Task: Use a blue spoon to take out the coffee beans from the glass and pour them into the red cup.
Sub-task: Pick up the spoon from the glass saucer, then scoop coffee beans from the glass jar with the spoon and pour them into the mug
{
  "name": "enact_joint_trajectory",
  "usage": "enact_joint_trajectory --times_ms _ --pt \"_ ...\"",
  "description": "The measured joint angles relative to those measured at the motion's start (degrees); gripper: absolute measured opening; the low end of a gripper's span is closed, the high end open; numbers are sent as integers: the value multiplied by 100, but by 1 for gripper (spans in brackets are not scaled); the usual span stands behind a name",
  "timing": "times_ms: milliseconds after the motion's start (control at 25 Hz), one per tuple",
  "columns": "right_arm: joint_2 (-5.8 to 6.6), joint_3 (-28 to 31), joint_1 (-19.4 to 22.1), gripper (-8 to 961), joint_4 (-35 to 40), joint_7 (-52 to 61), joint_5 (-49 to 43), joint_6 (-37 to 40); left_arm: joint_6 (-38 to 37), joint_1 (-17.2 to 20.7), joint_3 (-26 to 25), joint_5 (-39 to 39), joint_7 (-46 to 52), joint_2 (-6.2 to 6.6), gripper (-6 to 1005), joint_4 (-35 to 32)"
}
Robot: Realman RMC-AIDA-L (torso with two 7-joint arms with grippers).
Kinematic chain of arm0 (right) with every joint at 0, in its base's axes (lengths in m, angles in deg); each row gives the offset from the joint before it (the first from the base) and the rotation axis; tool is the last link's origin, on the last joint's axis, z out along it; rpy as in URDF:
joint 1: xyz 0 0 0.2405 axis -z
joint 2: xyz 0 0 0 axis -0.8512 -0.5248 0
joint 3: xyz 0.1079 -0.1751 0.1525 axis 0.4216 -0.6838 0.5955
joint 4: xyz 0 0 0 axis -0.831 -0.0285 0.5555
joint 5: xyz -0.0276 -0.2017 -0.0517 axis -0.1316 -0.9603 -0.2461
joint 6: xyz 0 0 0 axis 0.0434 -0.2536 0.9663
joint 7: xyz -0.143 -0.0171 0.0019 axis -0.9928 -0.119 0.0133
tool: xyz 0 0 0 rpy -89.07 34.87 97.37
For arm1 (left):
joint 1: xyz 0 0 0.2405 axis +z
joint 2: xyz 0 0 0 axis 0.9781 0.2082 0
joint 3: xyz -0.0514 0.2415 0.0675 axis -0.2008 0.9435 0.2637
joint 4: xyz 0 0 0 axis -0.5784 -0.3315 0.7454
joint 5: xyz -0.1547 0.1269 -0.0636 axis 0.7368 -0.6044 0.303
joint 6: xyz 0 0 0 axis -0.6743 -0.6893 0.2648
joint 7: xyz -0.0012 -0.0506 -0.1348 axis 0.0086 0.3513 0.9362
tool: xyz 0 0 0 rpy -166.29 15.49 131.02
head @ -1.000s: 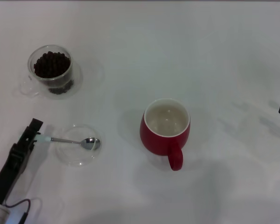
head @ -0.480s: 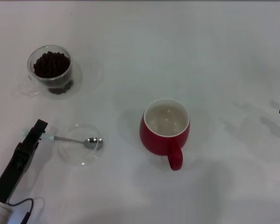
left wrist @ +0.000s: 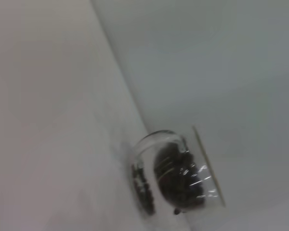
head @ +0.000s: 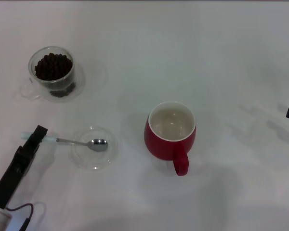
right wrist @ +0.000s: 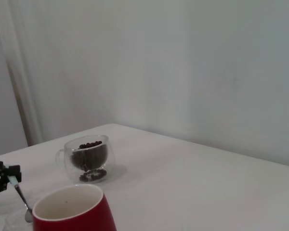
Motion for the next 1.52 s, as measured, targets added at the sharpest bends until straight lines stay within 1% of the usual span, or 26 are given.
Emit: enact_joint_trajectory --times_ms 160,320,360,400,520,640,680,760,800,840,880,960,1040,1080,1120,1200,1240,1400,1520 --pt "-17 -2 0 600 0 1 1 38 -139 0 0 -37 -89 13 122 19" --pt "-60 -5 -12 600 1 -15 1 112 -899 40 0 -124 -176 27 122 438" --pt "-67 -5 -9 600 1 -29 0 144 -1264 53 -25 -122 -163 32 122 685" --pt "-72 -5 -4 600 1 -40 1 178 -1328 52 -35 -117 -163 35 122 731" --pt "-91 -5 3 600 0 -72 0 317 -1791 -39 -88 -17 -130 50 122 1146" --pt "-143 -5 -19 599 14 -171 0 445 -2061 -346 -99 68 82 73 122 1600" --pt "-160 -4 -32 599 15 -204 0 465 -2173 -577 -102 109 301 80 122 1914" --pt "-200 -3 -52 599 19 -262 0 501 -2215 -740 -102 141 490 80 122 2137" --pt "-214 -2 -57 599 24 -284 0 518 -2222 -959 -99 165 714 80 122 2411" --pt "-222 -2 -62 599 30 -295 0 539 -2222 -959 -99 165 714 80 122 2411" --pt "-232 -2 -73 599 37 -303 0 563 -2214 -1108 -92 175 881 80 122 2595" --pt "-242 4 -89 598 49 -305 0 663 -2150 -1595 -64 160 1574 84 122 3273" --pt "-251 27 -95 598 52 -306 2 745 -2103 -1778 -49 154 1873 92 121 3539" --pt "-258 40 -95 598 53 -308 11 779 -2051 -1929 -28 135 2135 126 121 3716" --pt "-267 41 -92 598 53 -309 42 794 -2051 -1929 -28 135 2135 126 121 3716" --pt "-281 39 -72 598 53 -312 115 818 -1972 -2168 -6 3 2449 243 121 3838" --pt "-286 33 -63 598 55 -313 139 835 -1887 -2359 0 -178 2659 345 121 3857" --pt "-307 32 -43 598 56 -314 157 932 -1571 -2565 1 -394 2833 431 121 3869" --pt "-327 37 -22 598 54 -308 158 1020 -1209 -2666 -1 -471 2867 440 121 3873"
